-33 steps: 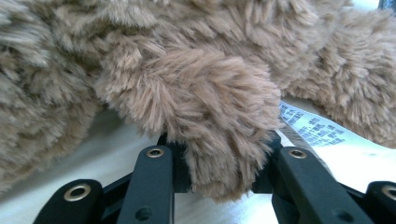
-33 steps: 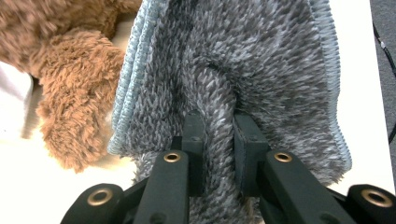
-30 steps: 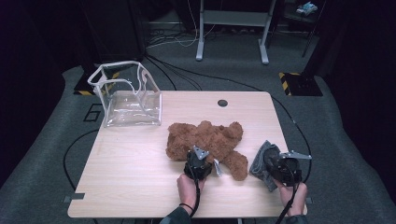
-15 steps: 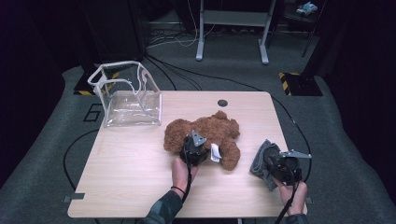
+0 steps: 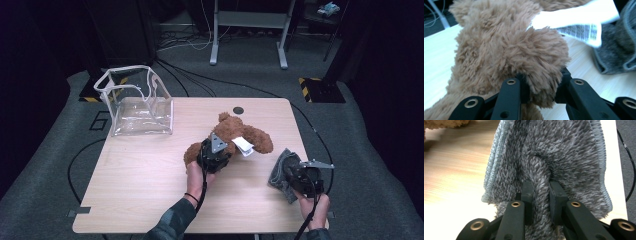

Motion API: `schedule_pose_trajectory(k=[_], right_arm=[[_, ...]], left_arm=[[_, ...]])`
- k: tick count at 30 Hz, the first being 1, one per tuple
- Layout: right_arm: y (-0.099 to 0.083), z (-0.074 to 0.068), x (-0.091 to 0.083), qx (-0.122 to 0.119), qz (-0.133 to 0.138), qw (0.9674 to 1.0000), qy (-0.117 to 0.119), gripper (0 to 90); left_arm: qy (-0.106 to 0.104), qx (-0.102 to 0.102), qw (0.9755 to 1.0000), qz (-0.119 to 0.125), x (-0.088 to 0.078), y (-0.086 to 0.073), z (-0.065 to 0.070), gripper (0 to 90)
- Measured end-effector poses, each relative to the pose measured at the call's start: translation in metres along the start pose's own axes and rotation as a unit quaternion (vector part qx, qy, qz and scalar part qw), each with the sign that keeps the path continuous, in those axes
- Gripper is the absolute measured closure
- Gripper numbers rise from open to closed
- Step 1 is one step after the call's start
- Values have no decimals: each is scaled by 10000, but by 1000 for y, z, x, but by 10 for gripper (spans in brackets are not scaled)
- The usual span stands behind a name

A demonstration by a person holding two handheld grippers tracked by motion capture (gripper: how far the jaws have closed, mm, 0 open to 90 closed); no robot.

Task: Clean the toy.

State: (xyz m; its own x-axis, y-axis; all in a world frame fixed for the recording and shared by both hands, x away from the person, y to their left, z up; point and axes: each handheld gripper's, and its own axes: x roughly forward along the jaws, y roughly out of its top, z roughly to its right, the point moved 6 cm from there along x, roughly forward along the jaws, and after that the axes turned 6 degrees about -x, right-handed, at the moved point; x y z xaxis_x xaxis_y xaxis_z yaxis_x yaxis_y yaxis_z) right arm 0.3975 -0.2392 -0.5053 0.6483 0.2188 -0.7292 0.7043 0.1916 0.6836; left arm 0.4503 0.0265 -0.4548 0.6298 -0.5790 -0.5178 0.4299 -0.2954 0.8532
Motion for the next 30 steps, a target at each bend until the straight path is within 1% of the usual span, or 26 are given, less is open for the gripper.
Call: schedule_pose_trajectory(k=[2, 3, 4, 5, 6, 8, 11, 12, 13, 14, 15, 16, 18, 19, 21, 22, 23, 24, 25, 26, 27, 28, 29, 30], right_arm=[[1, 1, -1, 5, 10, 10000, -19, 770], [1, 1, -1, 10, 17, 10000, -17, 769], [2, 0, -1, 65, 19, 10000, -17, 770], [3, 1, -2, 40, 31, 10000, -26, 770], [3, 2, -2, 45, 36, 10000, -40, 770], [5, 2, -4, 28, 50, 10000, -53, 770], [6, 4, -5, 0, 59, 9999, -81, 770], [6, 4, -6, 44, 61, 9999, -93, 770], [7, 4, -6, 50, 65, 9999, -88, 770], [7, 5, -6, 47, 85, 9999, -103, 770], [7, 5, -6, 37, 85, 9999, -103, 770], [6, 5, -7, 89, 72, 9999, -117, 769], [5, 6, -6, 39, 63, 9999, -101, 769], [5, 6, -6, 60, 57, 9999, -108, 769], [4, 6, -6, 67, 31, 9999, -98, 768], [4, 5, -5, 30, 45, 9999, -99, 768], [4, 4, -5, 63, 10, 9999, -98, 768], [4, 3, -3, 52, 30, 10000, -72, 767], [4, 2, -2, 58, 11, 10000, -74, 767], [3, 2, -2, 17, -8, 10000, -52, 767], [4, 1, -1, 27, 3, 10000, -49, 766], [4, -1, 0, 16, 4, 10000, -37, 767], [4, -1, 0, 15, 1, 10000, -29, 766], [4, -1, 0, -15, -5, 10000, -33, 766]], left_arm=[[-59, 81, 9999, 56, -4, 4, 3, 730], [-96, 81, 9999, 70, -6, 6, 5, 730], [-135, 94, 9998, 123, -9, 8, 6, 729], [-160, 111, 9997, 158, -12, 10, 8, 729], [-243, 89, 9995, 187, -15, 12, 9, 729], [-374, 112, 9989, 258, -21, 16, 13, 729], [-620, 134, 9974, 340, -28, 20, 20, 729], [-720, 133, 9967, 363, -31, 21, 22, 728], [-869, 111, 9955, 349, -33, 20, 24, 727], [-932, 81, 9950, 354, -33, 20, 25, 727], [-995, 70, 9945, 315, -32, 17, 24, 725], [-1059, 64, 9941, 236, -28, 13, 22, 723], [-988, 51, 9950, 111, -19, 6, 13, 709], [-992, 18, 9951, 33, -15, 3, 10, 703], [-818, -93, 9966, -86, -6, -5, -2, 679], [-770, -135, 9969, -113, -2, -7, -8, 671], [-668, -207, 9975, -117, 1, -9, -14, 652], [-587, -260, 9979, -114, 2, -10, -16, 612], [-543, -252, 9981, -125, 3, -9, -20, 596], [-450, -223, 9987, -127, 3, -9, -22, 582], [-340, -191, 9991, -165, 5, -8, -24, 541], [-287, -168, 9993, -187, 5, -9, -24, 489], [-156, -155, 9996, -197, 6, -9, -25, 461], [-94, -167, 9996, -183, 7, -9, -26, 421]])
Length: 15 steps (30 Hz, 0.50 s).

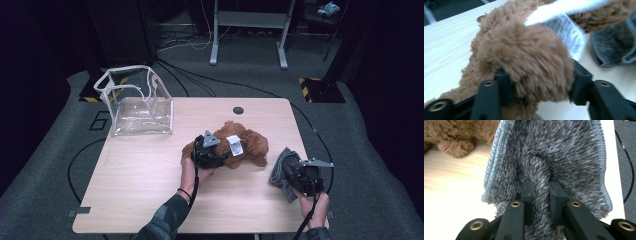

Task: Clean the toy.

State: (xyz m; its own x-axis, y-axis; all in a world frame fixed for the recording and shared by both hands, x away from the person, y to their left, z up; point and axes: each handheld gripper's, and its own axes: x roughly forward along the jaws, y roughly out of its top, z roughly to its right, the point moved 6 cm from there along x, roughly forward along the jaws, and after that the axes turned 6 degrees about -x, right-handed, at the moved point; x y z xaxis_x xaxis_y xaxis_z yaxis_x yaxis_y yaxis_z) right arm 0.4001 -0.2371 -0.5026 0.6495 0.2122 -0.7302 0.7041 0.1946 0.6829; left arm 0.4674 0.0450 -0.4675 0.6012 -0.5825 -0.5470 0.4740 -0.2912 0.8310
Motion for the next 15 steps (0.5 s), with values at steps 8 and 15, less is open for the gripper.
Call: schedule_pose_trajectory(k=[8, 15], right_arm=[[1, 1, -1, 40, 21, 10000, 15, 767], [1, -1, 1, 27, 21, 10000, 42, 768]], left_arm=[[722, -121, 9971, 222, -11, 2, -15, 178], [1206, -499, 9914, 89, -14, -4, -44, 158]])
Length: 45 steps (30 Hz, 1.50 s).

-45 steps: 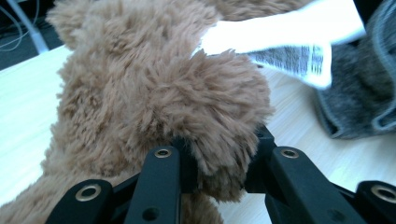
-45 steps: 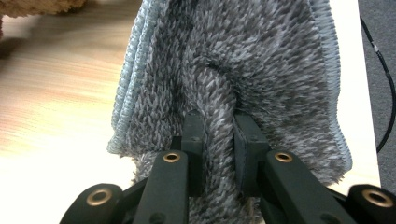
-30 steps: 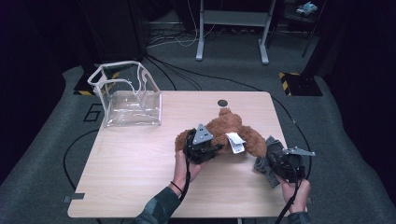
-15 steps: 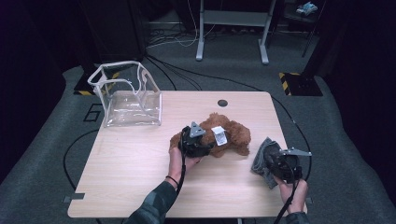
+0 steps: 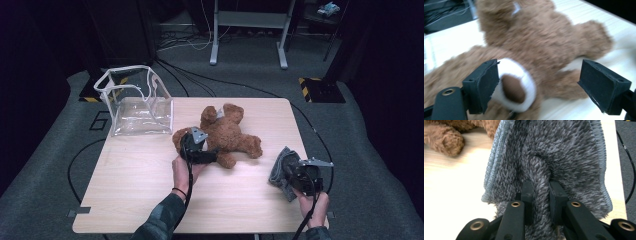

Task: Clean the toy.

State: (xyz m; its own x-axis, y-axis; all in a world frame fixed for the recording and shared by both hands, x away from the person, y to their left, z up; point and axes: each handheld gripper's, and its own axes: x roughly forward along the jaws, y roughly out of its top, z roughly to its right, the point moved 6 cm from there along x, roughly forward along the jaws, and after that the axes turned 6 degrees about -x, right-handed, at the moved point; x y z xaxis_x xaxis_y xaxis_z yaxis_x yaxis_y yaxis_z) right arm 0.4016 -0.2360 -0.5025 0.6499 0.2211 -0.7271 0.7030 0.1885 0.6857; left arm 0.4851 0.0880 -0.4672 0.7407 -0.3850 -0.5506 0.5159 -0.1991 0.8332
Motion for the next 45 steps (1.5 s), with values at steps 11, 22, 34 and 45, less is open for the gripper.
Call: schedule_pose_trajectory(k=[11, 22, 34, 45], right_arm=[[1, -4, 2, -40, -14, 10000, 38, 768], [6, -5, -2, -56, 96, 9999, 25, 770], [37, -23, -15, -390, 391, 9984, 118, 771], [78, -70, 0, -865, 434, 9944, 419, 770]], left_arm=[[916, -315, 9942, -462, 21, -8, -25, 147], [221, 6, 9992, -322, 27, -12, -23, 492], [-887, 556, 9939, -332, 34, -4, 4, 491], [-827, 753, 9928, -427, 40, 4, 16, 331]])
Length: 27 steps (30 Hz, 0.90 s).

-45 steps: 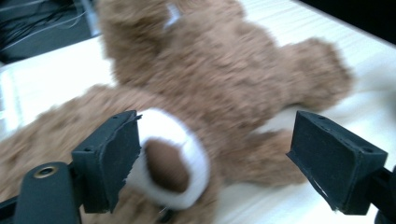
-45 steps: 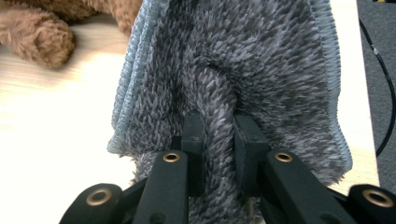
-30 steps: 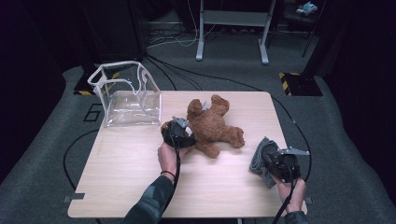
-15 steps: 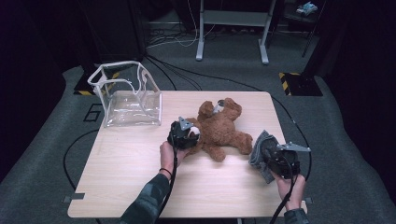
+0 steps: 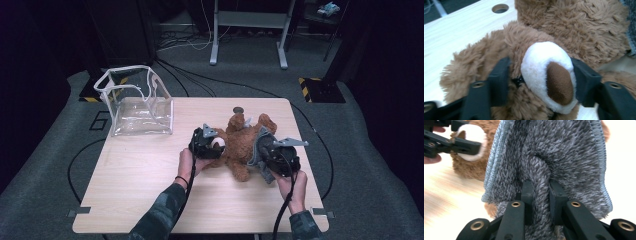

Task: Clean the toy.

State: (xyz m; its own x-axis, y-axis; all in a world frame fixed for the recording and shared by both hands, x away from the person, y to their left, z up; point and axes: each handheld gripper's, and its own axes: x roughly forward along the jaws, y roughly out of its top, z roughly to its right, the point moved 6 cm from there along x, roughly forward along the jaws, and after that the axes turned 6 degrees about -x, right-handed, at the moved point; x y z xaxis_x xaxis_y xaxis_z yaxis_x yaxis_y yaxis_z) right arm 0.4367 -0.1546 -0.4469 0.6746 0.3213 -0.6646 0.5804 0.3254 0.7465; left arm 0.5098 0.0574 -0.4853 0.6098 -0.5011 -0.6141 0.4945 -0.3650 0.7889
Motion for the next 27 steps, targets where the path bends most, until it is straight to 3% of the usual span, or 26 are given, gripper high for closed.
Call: schedule_pose_trajectory(k=[5, 8, 12, 20, 27], right_arm=[[10, -12, 13, -54, -45, 9999, 151, 769], [12, -16, 19, -126, -79, 9997, 204, 768], [17, -21, 23, -41, -104, 9996, 243, 760], [35, -34, 34, -258, -84, 9990, 352, 753], [66, -54, 48, -506, -114, 9975, 481, 741]], left_arm=[[167, -105, 9997, 147, -12, -3, -1, 190], [244, -182, 9993, 223, -21, -10, -6, 151], [406, -233, 9988, 162, -34, -30, -21, 127], [551, -789, 9953, -114, -40, -91, -56, 93], [639, -862, 9939, -242, -30, -108, -59, 93]])
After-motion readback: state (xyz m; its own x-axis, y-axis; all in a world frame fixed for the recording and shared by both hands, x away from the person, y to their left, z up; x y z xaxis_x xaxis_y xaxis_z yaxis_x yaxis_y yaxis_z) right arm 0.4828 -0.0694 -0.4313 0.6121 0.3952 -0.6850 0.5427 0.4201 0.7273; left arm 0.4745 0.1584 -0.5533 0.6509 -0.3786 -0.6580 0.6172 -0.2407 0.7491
